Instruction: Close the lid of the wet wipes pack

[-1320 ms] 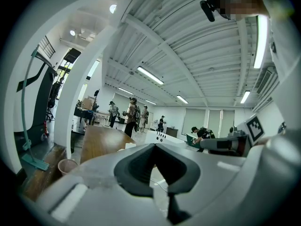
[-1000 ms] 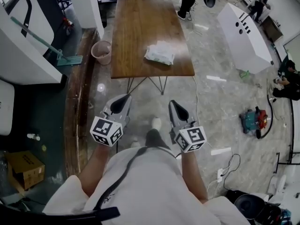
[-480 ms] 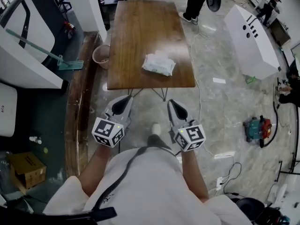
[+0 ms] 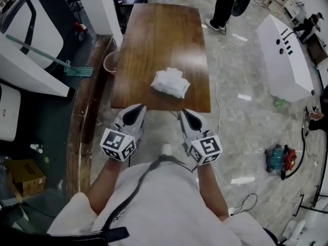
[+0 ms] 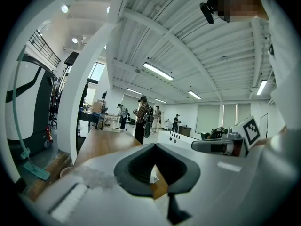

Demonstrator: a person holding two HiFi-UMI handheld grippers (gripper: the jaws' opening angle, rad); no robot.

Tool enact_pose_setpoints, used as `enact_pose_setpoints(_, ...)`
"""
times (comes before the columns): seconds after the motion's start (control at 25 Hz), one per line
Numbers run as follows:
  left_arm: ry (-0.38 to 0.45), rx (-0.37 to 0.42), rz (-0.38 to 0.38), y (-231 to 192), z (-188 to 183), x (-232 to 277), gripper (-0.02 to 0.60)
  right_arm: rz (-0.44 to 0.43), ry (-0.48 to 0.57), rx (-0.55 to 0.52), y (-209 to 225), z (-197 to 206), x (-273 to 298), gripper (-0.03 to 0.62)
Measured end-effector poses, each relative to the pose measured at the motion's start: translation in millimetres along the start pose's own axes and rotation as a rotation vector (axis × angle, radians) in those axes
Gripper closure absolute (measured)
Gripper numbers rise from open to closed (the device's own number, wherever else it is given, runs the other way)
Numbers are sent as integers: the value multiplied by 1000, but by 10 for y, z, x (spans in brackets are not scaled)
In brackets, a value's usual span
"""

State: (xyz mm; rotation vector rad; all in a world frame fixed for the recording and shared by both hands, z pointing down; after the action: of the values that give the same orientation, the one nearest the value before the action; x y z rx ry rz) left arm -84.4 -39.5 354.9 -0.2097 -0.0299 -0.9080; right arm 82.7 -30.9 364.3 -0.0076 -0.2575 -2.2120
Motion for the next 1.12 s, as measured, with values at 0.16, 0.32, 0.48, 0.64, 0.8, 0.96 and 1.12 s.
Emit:
enact_pose_setpoints(0.16,1,7,-35,15,-11,219,578,-41,-6,-1,223,-15,99,585)
enact_pose_setpoints(0.32,-1,9,-69,13,-5,373,578,-74,-10,3,407,-10,168,585)
enact_pose_setpoints(0.48,-13,5,-97,-8,26,473,578,-100,-23,11,546,21,237,585)
enact_pose_setpoints(0.64,-27,-5,-113,-45,78,524,578,-106,-33,17,646,40,259,585)
enact_pose_setpoints(0.8,-37,-6,-109,-113,115,576,578,-100,-48,18,704,91,324,585)
enact_pose_setpoints(0.96,-52,-16,-89,-196,179,609,578,-78,-60,17,689,107,397,585)
enact_pose_setpoints(1.12,-77,-7,-54,-336,203,674,578,-50,-47,11,664,2,538,585)
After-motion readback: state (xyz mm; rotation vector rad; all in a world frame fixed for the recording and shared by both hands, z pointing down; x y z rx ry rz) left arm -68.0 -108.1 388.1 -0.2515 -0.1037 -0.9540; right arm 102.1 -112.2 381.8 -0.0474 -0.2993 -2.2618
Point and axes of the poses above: the fingertips, and each gripper's own axes: x forward along the fingers, y to its right, z out of its underside, the point moved 3 cm from there along -x, backward along the fingers, and after that the axes turned 2 degrees about y, right-handed, at the moved point
